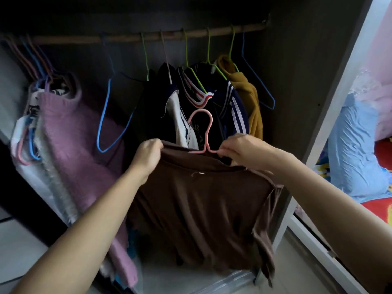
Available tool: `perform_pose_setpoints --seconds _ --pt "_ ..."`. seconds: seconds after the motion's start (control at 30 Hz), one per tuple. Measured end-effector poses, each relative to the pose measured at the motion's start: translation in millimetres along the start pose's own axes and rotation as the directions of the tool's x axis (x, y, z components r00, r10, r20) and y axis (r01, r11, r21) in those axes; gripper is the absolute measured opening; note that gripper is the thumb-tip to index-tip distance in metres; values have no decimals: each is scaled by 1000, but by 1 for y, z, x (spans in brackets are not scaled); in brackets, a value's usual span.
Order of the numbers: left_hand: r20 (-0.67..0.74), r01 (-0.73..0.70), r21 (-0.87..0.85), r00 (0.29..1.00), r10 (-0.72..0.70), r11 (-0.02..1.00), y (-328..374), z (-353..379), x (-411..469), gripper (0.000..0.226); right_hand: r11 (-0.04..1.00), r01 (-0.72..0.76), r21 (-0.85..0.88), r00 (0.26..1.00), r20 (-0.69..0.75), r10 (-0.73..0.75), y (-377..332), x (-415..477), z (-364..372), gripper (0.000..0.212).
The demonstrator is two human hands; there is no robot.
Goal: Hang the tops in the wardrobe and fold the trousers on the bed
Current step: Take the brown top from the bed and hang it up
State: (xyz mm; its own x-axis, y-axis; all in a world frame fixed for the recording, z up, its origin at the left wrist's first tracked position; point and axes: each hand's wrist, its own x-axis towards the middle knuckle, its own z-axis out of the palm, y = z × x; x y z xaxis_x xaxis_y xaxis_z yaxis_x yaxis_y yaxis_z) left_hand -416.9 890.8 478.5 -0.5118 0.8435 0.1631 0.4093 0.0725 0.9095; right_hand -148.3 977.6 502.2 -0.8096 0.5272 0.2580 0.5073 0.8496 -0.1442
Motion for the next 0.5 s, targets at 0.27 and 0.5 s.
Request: perform_pose_setpoints --seconds 0.27,0.5 --pt "408 -131 -142 895 178 981 -8 -37 6 29 989 41 140 967 -253 -4 -24 21 -20 26" --pt "119 -317 -133 935 333 939 -18 -62 23 23 864 -229 449 974 111 200 -57 42 -43 24"
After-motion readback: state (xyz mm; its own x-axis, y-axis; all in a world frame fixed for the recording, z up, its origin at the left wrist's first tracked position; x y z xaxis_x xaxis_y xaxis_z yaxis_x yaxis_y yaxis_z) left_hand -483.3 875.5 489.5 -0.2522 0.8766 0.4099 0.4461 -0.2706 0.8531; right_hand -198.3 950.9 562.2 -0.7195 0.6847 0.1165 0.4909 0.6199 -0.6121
